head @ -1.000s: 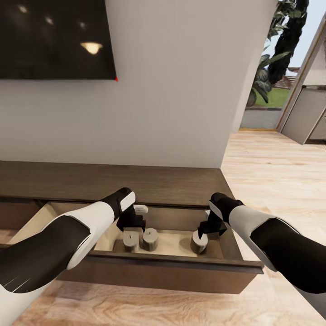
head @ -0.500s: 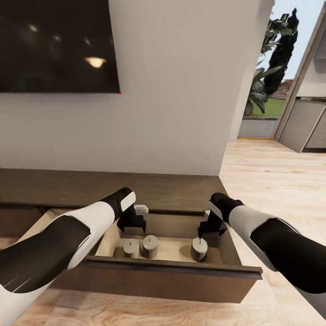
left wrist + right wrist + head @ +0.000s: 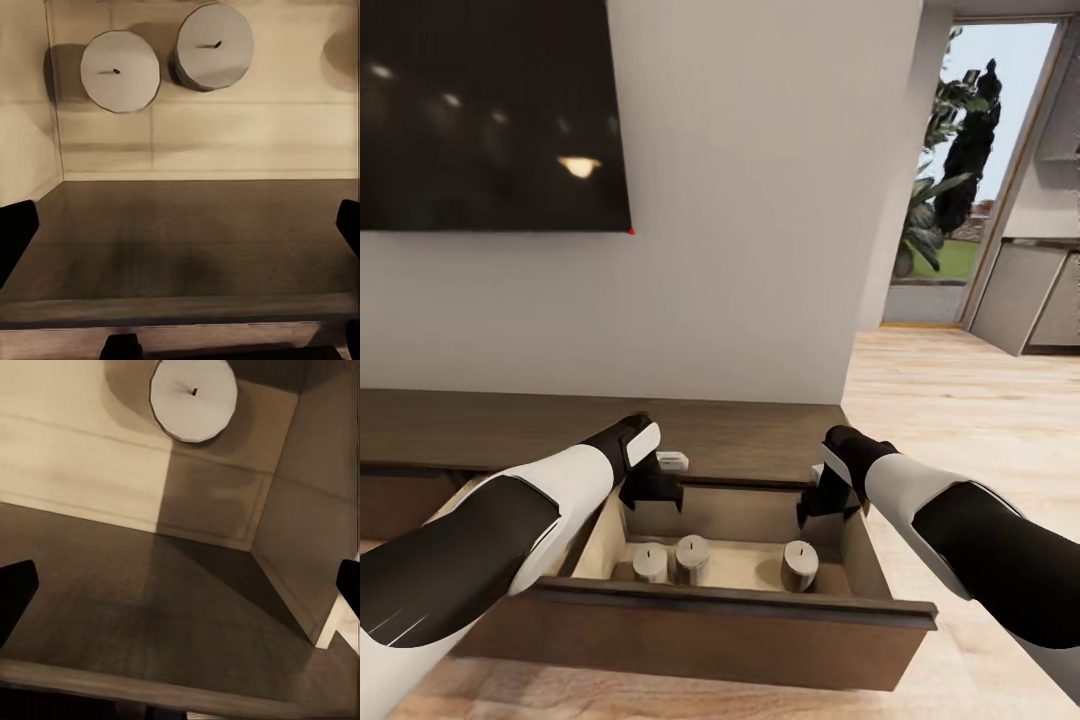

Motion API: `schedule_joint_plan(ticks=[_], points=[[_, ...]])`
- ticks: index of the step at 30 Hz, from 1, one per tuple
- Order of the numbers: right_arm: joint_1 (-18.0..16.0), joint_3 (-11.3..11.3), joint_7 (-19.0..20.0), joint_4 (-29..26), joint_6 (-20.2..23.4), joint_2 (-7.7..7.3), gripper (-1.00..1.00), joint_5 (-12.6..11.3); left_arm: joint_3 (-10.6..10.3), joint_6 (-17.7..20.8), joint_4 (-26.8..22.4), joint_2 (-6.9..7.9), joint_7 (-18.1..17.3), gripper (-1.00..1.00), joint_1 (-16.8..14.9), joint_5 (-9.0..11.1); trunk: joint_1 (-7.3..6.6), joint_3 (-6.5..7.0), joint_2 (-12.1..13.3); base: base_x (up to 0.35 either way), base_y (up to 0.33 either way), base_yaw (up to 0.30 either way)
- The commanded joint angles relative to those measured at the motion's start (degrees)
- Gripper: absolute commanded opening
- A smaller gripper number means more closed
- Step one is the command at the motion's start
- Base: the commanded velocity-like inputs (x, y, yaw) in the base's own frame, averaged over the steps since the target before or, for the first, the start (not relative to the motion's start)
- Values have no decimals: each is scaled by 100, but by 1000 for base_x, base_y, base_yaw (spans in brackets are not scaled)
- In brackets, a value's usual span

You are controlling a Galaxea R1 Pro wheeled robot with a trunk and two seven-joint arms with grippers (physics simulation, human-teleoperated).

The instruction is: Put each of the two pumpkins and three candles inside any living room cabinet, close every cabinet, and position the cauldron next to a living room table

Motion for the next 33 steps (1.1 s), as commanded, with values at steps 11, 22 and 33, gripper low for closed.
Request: schedule_joint_plan(ticks=[11,22,33], points=[[-7,53,35,12,5,5,100,-22,-27,17,-21,6,44,100,-2,55,-29,238,13,0,0,0],[-7,69,27,12,-16,7,100,2,6,-8,-67,43,37,100,0,79,-57,482,28,0,0,0],[-8,72,20,-22,-84,-2,100,20,18,-43,-211,73,-172,100,-1,81,-163,709,198,0,0,0]])
